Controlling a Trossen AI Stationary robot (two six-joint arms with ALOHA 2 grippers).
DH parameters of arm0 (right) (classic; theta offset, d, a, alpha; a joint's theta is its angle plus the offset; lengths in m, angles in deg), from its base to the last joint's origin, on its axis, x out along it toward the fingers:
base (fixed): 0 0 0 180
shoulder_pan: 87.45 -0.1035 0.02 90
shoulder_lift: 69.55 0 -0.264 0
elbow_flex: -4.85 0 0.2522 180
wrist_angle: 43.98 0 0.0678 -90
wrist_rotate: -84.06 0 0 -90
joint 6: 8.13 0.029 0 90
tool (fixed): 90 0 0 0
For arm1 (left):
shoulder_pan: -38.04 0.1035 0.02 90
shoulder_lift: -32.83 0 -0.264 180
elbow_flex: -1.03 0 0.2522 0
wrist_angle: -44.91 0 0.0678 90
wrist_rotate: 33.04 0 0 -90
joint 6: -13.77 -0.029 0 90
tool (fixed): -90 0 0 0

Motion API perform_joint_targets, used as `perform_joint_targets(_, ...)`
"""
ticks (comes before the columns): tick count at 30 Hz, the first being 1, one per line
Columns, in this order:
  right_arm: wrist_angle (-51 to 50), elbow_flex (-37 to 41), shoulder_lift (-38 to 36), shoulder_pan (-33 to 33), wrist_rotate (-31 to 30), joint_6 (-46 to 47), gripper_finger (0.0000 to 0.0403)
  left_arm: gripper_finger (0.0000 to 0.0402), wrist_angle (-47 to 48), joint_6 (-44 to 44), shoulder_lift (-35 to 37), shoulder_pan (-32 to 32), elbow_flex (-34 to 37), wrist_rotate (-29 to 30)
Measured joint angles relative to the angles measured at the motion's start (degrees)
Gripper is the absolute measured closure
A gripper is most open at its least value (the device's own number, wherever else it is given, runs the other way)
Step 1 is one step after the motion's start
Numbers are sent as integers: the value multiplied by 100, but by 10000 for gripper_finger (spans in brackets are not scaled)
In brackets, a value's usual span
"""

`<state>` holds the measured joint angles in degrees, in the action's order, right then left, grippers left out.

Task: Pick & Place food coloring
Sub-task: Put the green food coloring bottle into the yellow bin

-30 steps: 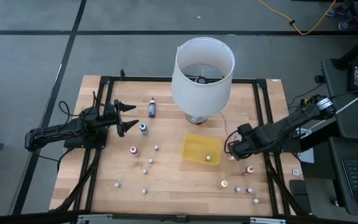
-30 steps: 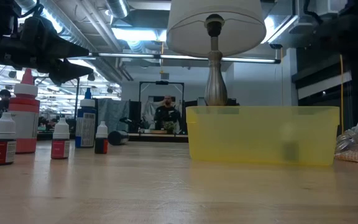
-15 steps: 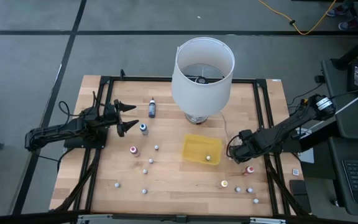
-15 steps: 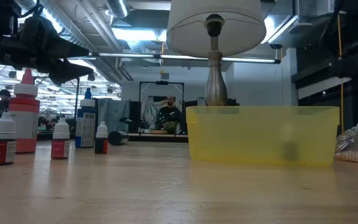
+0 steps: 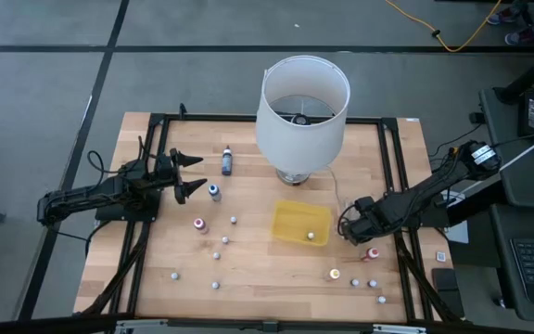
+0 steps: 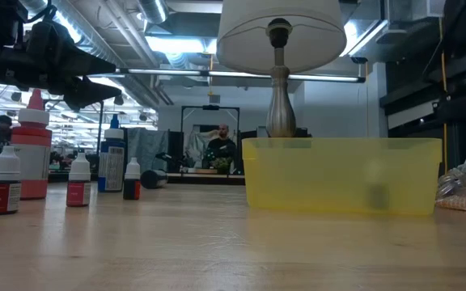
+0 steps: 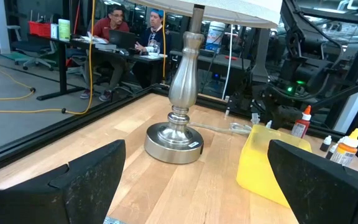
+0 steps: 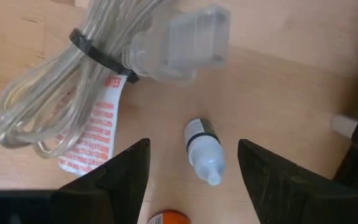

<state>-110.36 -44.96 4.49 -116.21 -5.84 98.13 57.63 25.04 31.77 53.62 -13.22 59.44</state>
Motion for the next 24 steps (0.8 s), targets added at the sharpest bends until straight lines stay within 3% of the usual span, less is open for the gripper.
perform_joint_targets(5, -22, 0, 0, 1, -26, -24, 188, 13, 0, 0, 0, -1, 1, 0)
perform_joint_targets(19, -27, -27, 0, 3, 80, -205, 335, 13, 0, 0, 0, 1, -1, 0)
perform_joint_targets(24, -405, -375, 4, 3, 122, -730, 342, 13, 0, 0, 0, 0, 1, 0)
